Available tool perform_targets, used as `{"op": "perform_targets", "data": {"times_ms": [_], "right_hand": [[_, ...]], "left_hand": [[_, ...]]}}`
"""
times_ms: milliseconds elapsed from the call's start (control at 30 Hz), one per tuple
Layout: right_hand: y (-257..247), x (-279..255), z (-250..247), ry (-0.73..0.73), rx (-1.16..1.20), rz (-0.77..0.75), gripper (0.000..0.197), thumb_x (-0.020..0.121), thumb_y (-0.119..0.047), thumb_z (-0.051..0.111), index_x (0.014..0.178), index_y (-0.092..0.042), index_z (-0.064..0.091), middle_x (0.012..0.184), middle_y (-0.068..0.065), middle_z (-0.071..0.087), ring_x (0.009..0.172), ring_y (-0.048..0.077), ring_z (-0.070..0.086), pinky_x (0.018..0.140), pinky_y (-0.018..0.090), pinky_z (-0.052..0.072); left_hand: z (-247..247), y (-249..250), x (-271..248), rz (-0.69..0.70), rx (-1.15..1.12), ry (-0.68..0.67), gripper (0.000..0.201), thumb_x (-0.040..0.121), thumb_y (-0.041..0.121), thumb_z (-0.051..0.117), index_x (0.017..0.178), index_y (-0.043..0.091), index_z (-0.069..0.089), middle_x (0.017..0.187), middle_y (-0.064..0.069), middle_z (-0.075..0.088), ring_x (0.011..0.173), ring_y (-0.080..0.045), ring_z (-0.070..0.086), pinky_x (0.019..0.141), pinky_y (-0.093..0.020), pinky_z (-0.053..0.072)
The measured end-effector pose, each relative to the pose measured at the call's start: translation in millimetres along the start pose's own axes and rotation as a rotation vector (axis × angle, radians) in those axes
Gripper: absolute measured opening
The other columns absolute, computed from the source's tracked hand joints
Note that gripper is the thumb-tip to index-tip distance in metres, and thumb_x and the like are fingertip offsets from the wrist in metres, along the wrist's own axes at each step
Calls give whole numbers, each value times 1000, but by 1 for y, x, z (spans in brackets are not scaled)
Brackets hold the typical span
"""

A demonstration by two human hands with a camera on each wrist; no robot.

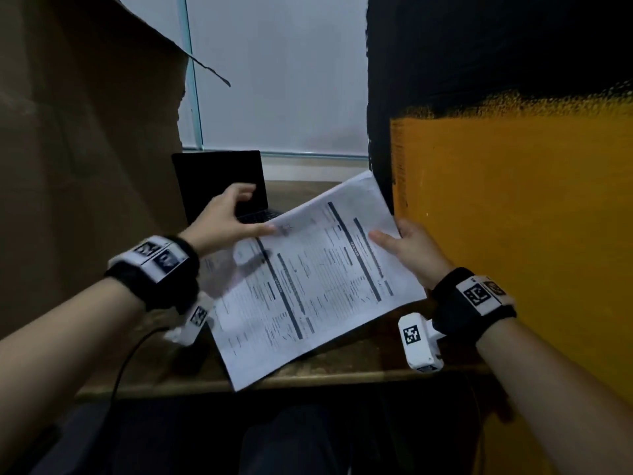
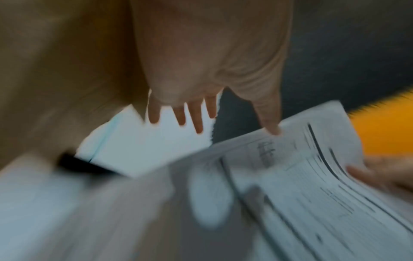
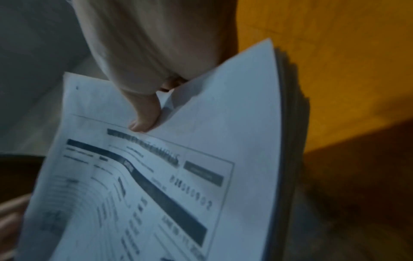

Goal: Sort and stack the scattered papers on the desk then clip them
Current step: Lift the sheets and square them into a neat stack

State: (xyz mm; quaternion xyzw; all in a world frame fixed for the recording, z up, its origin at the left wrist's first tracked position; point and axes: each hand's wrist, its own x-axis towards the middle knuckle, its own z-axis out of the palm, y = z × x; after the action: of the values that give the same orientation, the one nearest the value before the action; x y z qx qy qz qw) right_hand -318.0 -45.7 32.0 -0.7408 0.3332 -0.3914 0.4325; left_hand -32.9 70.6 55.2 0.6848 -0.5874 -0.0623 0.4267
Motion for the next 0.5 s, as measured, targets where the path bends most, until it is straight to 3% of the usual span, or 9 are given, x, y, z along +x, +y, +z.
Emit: {"op": "perform_targets", "data": {"times_ms": [67, 100, 167, 233, 333, 433, 500], "right_hand": [[-15, 1, 7, -54, -137, -165, 26, 93, -21, 62, 118, -13, 64, 106, 1, 71, 95, 16, 69, 82, 30, 55], [-22, 2, 10, -76, -215, -229, 24, 92, -19, 62, 116, -14, 65, 103, -1, 70, 93, 13, 68, 79, 26, 53], [-34, 5, 17, -101, -320, -302, 22, 91, -18, 64, 113, -18, 65, 98, -3, 68, 90, 11, 65, 74, 24, 52], [-42, 8, 15, -124, -339, -327, 19, 91, -18, 65, 109, -23, 65, 93, -6, 67, 87, 10, 66, 69, 22, 49], [-52, 12, 4, -176, -298, -312, 16, 89, -16, 66, 103, -24, 66, 86, -8, 68, 78, 4, 66, 64, 16, 48], [-66, 17, -4, -191, -329, -328, 16, 89, -20, 67, 106, -20, 68, 87, -9, 69, 79, 2, 67, 67, 16, 51], [-72, 19, -11, -59, -379, -390, 12, 91, -26, 65, 101, -20, 67, 88, -11, 67, 78, -1, 63, 67, 11, 49]], "left_hand": [[2, 30, 14, 85, 13, -161, 101, 61, 45, 83, 144, 20, 31, 140, -1, 48, 131, -7, 40, 105, -21, 29], [3, 42, 19, 91, -31, -256, 99, 62, 40, 85, 143, 19, 31, 137, 1, 51, 130, -8, 43, 105, -21, 32], [6, 62, 25, 123, -86, -423, 69, 74, 15, 80, 134, 16, 45, 123, 1, 61, 115, -9, 57, 97, -21, 45], [8, 72, 27, 152, -67, -505, 34, 82, 7, 71, 111, 20, 59, 104, 3, 67, 90, -4, 65, 83, -20, 52], [6, 74, 28, 182, -118, -464, 16, 85, 8, 68, 96, 20, 64, 88, 5, 67, 70, 3, 64, 70, -13, 51], [6, 78, 30, 246, -166, -353, 12, 85, 8, 67, 94, 15, 66, 81, 10, 68, 68, 2, 62, 70, -15, 50], [7, 80, 32, 266, -213, -280, 14, 86, 5, 66, 99, 10, 65, 84, 6, 66, 68, 4, 61, 73, -15, 50]]}}
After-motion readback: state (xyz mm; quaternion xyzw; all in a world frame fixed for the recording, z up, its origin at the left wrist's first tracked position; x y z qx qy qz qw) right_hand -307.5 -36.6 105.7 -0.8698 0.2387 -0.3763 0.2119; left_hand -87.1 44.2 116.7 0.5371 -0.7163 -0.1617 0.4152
